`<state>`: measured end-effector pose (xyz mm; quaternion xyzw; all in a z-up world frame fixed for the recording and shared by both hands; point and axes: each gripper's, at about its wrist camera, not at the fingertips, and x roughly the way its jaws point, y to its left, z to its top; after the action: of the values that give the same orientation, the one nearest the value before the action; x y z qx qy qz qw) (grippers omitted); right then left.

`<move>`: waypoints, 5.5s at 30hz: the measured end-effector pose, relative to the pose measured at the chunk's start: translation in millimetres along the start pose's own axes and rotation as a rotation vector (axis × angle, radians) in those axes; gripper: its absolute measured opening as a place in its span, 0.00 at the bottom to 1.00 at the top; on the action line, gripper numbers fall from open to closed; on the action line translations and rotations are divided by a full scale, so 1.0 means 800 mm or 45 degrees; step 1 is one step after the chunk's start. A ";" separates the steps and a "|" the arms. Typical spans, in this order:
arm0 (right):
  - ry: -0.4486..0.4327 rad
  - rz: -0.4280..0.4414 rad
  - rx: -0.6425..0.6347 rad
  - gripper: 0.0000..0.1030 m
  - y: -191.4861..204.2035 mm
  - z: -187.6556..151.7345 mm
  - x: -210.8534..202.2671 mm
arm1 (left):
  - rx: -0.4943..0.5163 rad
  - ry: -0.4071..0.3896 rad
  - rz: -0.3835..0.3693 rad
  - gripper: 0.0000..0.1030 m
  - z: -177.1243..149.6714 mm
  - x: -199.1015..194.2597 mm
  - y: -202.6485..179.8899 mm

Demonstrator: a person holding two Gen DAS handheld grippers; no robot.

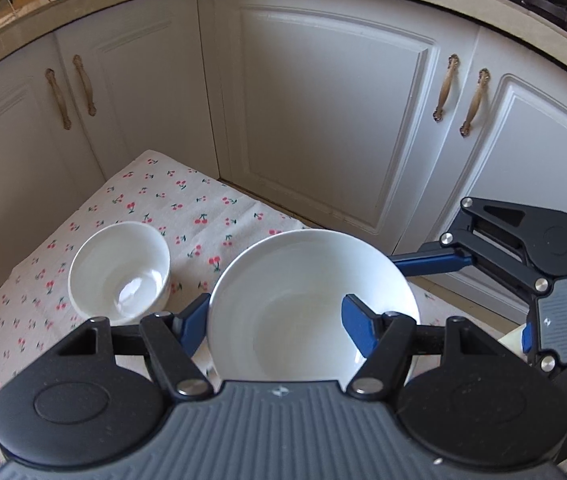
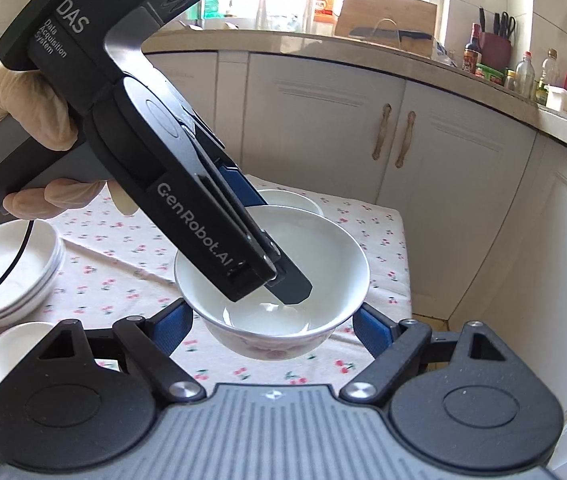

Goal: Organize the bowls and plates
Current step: 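Carry the held bowl with the left tool over the bowl beside the plates, then lower the bowl into the other bowl and open the left tool, then move the left tool to the last white bowl on the table, then grip the rim of the last white bowl with the left tool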

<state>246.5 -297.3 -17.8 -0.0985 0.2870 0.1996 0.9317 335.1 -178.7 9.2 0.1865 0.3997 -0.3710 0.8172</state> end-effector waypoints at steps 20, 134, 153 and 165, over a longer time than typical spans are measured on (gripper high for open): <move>-0.003 0.119 -0.111 0.88 0.120 -0.025 -0.076 | -0.107 -0.021 0.073 0.67 -0.117 -0.100 -0.039; 0.065 0.056 -0.204 1.00 0.029 0.036 0.034 | -0.214 -0.114 0.127 0.86 -0.049 -0.062 0.104; 0.180 0.180 -0.204 1.00 -0.045 0.062 0.182 | -0.335 0.050 0.112 0.86 0.003 0.080 0.186; 0.171 0.212 -0.090 0.91 -0.060 0.066 0.233 | -0.423 0.085 0.057 0.75 0.009 0.131 0.223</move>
<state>434.0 -265.9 -78.2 -0.1204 0.3488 0.2793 0.8865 516.0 -114.1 -68.0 0.0700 0.4781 -0.2751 0.8312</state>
